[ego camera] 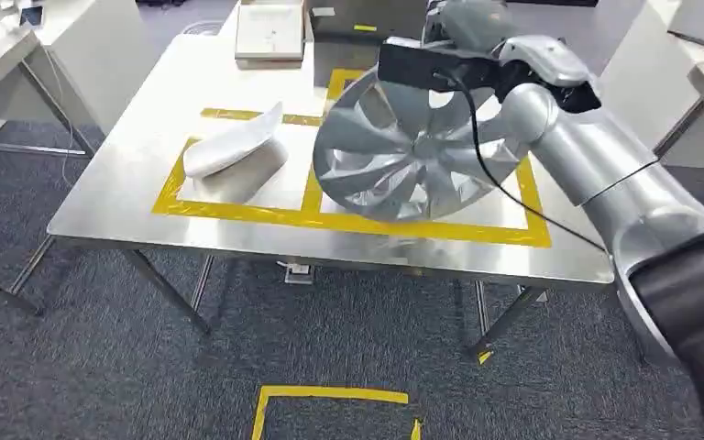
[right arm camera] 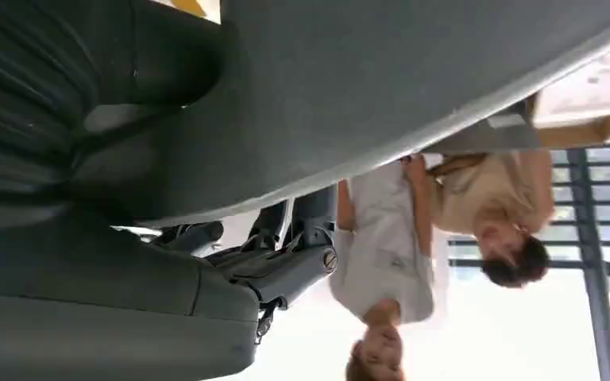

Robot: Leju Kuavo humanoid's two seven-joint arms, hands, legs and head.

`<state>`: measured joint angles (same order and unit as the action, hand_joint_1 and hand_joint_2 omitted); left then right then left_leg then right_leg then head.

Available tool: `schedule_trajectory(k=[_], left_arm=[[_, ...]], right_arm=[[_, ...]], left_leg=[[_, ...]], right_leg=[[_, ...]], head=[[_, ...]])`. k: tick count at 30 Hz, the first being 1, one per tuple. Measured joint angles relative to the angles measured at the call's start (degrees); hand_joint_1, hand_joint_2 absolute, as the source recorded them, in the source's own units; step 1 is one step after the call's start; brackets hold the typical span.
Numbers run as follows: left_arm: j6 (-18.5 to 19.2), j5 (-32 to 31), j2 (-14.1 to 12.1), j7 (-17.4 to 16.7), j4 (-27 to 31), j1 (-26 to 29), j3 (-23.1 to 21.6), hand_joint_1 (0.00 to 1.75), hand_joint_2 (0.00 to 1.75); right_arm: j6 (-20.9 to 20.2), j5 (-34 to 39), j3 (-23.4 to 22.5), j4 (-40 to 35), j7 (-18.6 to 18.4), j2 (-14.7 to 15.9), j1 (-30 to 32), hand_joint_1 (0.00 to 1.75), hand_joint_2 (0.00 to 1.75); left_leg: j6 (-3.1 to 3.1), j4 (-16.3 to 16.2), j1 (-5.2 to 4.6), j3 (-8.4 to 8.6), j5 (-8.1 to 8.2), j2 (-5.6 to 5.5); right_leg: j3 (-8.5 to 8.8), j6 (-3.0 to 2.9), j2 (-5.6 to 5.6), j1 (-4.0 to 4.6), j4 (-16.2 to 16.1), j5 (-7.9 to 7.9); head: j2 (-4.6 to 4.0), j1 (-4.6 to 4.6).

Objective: Take the parts from the cabinet and place them on the table.

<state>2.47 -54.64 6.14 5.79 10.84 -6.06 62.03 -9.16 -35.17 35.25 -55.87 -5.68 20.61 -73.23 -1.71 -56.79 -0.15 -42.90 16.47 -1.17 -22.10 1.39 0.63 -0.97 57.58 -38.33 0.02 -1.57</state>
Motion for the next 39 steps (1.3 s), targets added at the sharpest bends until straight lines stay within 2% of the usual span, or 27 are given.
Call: schedule_trajectory(k=[2, 3, 4, 5, 6, 7, 8, 9, 10, 13, 14, 15, 16, 18, 19, 20, 21, 23, 24, 25, 26, 27, 29, 33, 36, 38, 39], left_arm=[[-0.42, -0.37, 0.07, -0.04, -0.02, -0.65, 0.00, 0.00, 1.75], [-0.57, -0.59, 0.15, -0.35, -0.02, -0.65, -0.02, 0.00, 1.75], [-0.70, -0.68, 0.22, -0.54, -0.02, -0.63, -0.04, 0.00, 1.75], [-0.83, -0.68, 0.22, -0.64, -0.02, -0.44, -0.04, 0.00, 1.75], [-0.92, -0.68, 0.24, -0.81, -0.04, -0.25, -0.04, 0.00, 1.75], [-1.07, -0.77, 0.28, -1.03, -0.04, -0.21, -0.07, 0.00, 1.75], [-1.11, -0.83, 0.33, -1.07, -0.07, -0.27, -0.13, 0.00, 1.75], [-1.09, -0.83, 0.92, -1.14, -0.29, -0.26, -0.18, 0.00, 1.75], [-1.14, -0.65, 0.74, -1.14, -0.17, -0.35, -0.20, 0.00, 0.00], [-0.24, 0.02, 0.87, -0.74, -0.20, -0.37, -0.20, 0.00, 0.00], [0.15, 0.02, 0.68, -0.64, -0.13, -0.35, -0.20, 0.00, 0.00], [0.17, 0.02, 0.72, -0.61, -0.15, -0.36, -0.22, 0.00, 0.00], [0.24, 0.02, 0.83, -0.61, -0.17, -0.40, -0.22, 0.00, 0.00], [0.39, 0.02, 0.83, -0.61, -0.22, -0.39, -0.22, 0.00, 0.00], [0.39, 0.02, 0.81, -0.61, -0.22, -0.39, -0.22, 0.00, 0.00], [0.39, 0.04, 0.76, -0.61, -0.22, -0.40, -0.22, 0.00, 0.00], [0.39, 0.13, 0.72, -0.61, -0.20, -0.41, -0.22, 0.00, 0.00], [0.39, 0.26, 0.59, -0.61, -0.15, -0.42, -0.22, 0.00, 0.00], [0.39, 0.37, 0.61, -0.61, -0.17, -0.50, -0.22, 0.00, 0.00], [0.59, 0.48, 0.94, -0.55, -0.24, -0.57, -0.22, 0.00, 0.00], [0.59, 0.53, 0.92, -0.61, -0.24, -0.59, -0.22, 0.00, 0.00], [0.61, 0.52, 0.94, -0.61, -0.24, -0.60, -0.22, 0.00, 0.00], [0.61, 0.55, 1.01, -0.57, -0.24, -0.64, -0.22, 0.00, 0.00], [0.66, 0.59, 1.07, -0.44, -0.24, -0.64, -0.22, 0.00, 0.00], [0.74, 0.52, 1.20, -0.50, -0.24, -0.73, -0.22, 0.00, 0.00], [0.74, 0.18, 1.33, -0.81, -0.24, -1.15, -0.22, 0.00, 0.00], [0.74, 0.13, 1.35, -0.85, -0.24, -1.47, -0.22, 0.00, 0.00]], right_arm=[[0.13, -0.09, -0.02, -0.02, 0.05, -0.09, 0.25, 1.75, 1.75], [0.15, -0.22, -0.02, 0.02, -0.13, -0.02, 0.98, 0.00, 0.00], [0.13, -0.33, -0.02, 0.15, -0.15, 0.00, 1.71, 0.00, 0.00], [0.13, -0.46, -0.02, 0.15, -0.18, 0.02, 2.26, 0.00, 0.00], [0.13, -0.57, -0.02, 0.15, -0.17, 0.02, 2.43, 0.00, 0.00], [0.11, -0.68, -0.04, 0.15, -0.22, 0.07, 2.27, 0.00, 0.00], [0.11, -0.70, -0.13, 0.11, -0.22, 0.15, 1.91, 0.00, 0.00], [0.13, -0.77, -0.24, 0.09, -0.24, 0.18, 1.63, 0.00, 0.00], [0.11, -0.77, -0.28, 0.09, -0.24, 0.20, 1.17, 0.00, 0.00], [0.13, -0.85, -0.37, -0.13, -0.26, 0.20, 0.29, 0.00, 0.00], [0.13, -0.92, -0.44, -0.28, -0.26, 0.20, 0.16, 0.00, 0.00], [0.15, -0.94, -0.44, -0.50, -0.26, 0.20, 0.00, 0.00, 0.00], [0.13, -0.96, -0.46, -0.52, -0.24, 0.20, -0.16, 0.00, 0.00], [0.04, -1.03, -0.46, -0.52, -0.24, 0.20, -0.16, 0.00, 0.00], [-0.04, -1.01, -0.46, -0.50, -0.22, 0.20, -0.10, 0.00, 0.00], [-0.18, -1.01, -0.46, -0.50, -0.11, 0.20, -0.09, 0.00, 0.00], [-0.22, -1.01, -0.46, -0.50, -0.09, 0.22, -0.11, 0.00, 0.00], [-0.28, -1.01, -0.46, -0.52, 0.02, 0.24, -0.36, 0.00, 0.00], [-0.28, -0.98, -0.46, -0.50, 0.11, 0.24, -0.54, 0.00, 0.00], [-0.28, -0.96, -0.48, -0.50, 0.04, 0.33, -0.86, 0.00, 0.00], [-0.24, -0.87, -0.50, -0.55, 0.20, 0.33, -0.99, 0.00, 0.00], [-0.26, -0.83, -0.50, -0.57, 0.26, 0.24, -1.14, 0.00, 0.00], [-0.41, -0.85, -0.50, -0.55, -0.20, 0.26, -1.55, 0.00, 0.00], [-1.38, -1.77, -0.44, -0.04, -2.06, 0.15, -2.55, 0.00, 0.00], [-2.34, -3.19, 0.18, 2.87, -3.04, -1.05, -3.12, 0.00, 0.00], [-2.34, -4.33, 0.89, 7.83, -3.82, -3.34, -3.60, 0.00, 0.00], [-2.12, -4.70, 1.25, 10.15, -4.18, -4.40, -3.70, 0.00, 0.00]], left_leg=[[-0.42, 0.03, -0.04, 0.67, 0.82, 0.02], [-0.53, -0.01, -0.08, 1.11, 1.27, 0.00], [-0.57, -0.07, -0.13, 1.55, 1.66, -0.06], [-0.59, -0.18, -0.18, 1.94, 2.02, -0.16], [-0.63, -0.37, -0.34, 2.28, 2.36, -0.26], [-0.67, -0.54, -0.54, 2.56, 2.61, -0.32], [-0.68, -0.63, -0.67, 2.74, 2.77, -0.46], [-0.65, -0.72, -0.60, 2.71, 2.79, -0.49], [-0.32, -0.90, -0.68, 2.47, 2.78, -0.67], [0.68, -0.69, -0.34, 2.66, 2.59, -0.68], [0.89, -1.09, -0.51, 2.15, 2.80, -0.39], [1.23, -2.72, -0.57, 1.81, 4.36, -0.01], [1.58, -6.22, -0.37, 0.59, 6.52, 0.14], [2.38, -15.52, 0.36, -3.16, 10.77, 0.44], [2.76, -18.73, 0.65, -4.48, 11.71, 0.55], [3.07, -18.81, 0.92, -4.39, 11.25, 0.66], [3.39, -16.47, 1.20, -2.94, 9.79, 0.82], [4.27, -6.82, 1.92, 2.76, 5.61, 1.18], [4.85, -4.18, 1.97, 4.32, 6.91, 1.20], [3.66, -3.80, 1.80, 4.67, 7.12, 0.74], [3.05, -4.09, 1.82, 4.48, 7.21, 0.85], [2.81, -4.05, 2.05, 4.42, 6.96, 0.80], [2.75, -4.00, 1.96, 4.40, 7.01, 0.54], [2.06, -4.01, 1.85, 4.43, 7.25, 0.00], [1.74, -4.01, 1.71, 4.42, 7.23, 0.00], [1.65, -4.02, 1.67, 4.42, 7.16, 0.10], [1.52, -4.02, 1.67, 4.42, 7.07, 0.12]], right_leg=[[-5.79, -0.04, -0.17, 0.25, 9.87, -4.15], [-8.98, -0.23, -0.16, 0.40, 14.66, -5.50], [-11.07, -0.38, -0.16, 0.57, 16.73, -5.06], [-11.93, -0.57, -0.16, 0.69, 16.11, -3.04], [-11.83, -0.81, -0.16, 0.83, 12.96, 0.49], [-10.84, -1.21, -0.16, 1.15, 8.06, 4.58], [-9.71, -1.90, -0.18, 1.48, 2.99, 8.27], [-9.25, -2.83, -0.31, 1.97, 0.75, 9.16], [-9.22, -2.86, -0.46, 2.06, -0.22, 9.14], [-9.19, -3.30, -0.35, 2.34, -0.40, 9.38], [-8.19, -3.21, -0.60, 1.48, -1.28, 10.17], [-7.84, -3.46, -0.60, 1.38, -1.50, 10.33], [-7.72, -3.50, -0.69, 1.30, -1.49, 10.36], [-7.60, -3.48, -0.76, 1.18, -1.41, 10.34], [-7.60, -3.36, -0.76, 1.03, -1.33, 10.27], [-7.57, -3.13, -0.75, 0.80, -1.18, 10.13], [-7.52, -2.81, -0.73, 0.51, -0.95, 9.92], [-7.47, -1.68, -0.70, -0.16, 0.10, 9.04], [-7.64, -1.07, -0.71, -0.26, 0.73, 8.42], [-8.22, -0.53, -0.55, 0.25, 1.55, 7.95], [-8.34, -0.47, -0.46, 0.31, 1.37, 8.01], [-8.16, -0.49, -0.39, 0.25, 1.34, 7.95], [-7.93, -1.57, -0.41, 0.40, 0.81, 8.18], [-7.28, -1.66, -0.88, 0.44, 0.05, 8.14], [-7.25, -1.11, -0.97, 0.42, -0.17, 8.34], [-7.30, 0.02, -0.95, 0.33, -0.23, 8.50], [-7.31, 0.34, -0.95, 0.32, -0.23, 8.58]], head=[[0.00, 0.02], [0.00, 0.00], [0.00, 0.00], [0.00, -0.02], [0.00, 0.02], [0.00, 0.00], [0.00, 0.02], [0.00, 0.18], [0.00, -0.02], [0.00, -0.11], [0.00, -0.11], [0.00, 0.09], [0.00, 0.18], [0.00, 0.13], [0.00, 0.18], [0.00, 0.17], [0.00, 0.15], [0.00, 0.17], [0.00, 0.22], [0.00, 0.46], [0.00, 0.37], [0.00, 0.42], [0.00, 0.33], [0.00, 0.33], [0.00, 0.33], [0.00, 0.35], [0.00, 0.35]])
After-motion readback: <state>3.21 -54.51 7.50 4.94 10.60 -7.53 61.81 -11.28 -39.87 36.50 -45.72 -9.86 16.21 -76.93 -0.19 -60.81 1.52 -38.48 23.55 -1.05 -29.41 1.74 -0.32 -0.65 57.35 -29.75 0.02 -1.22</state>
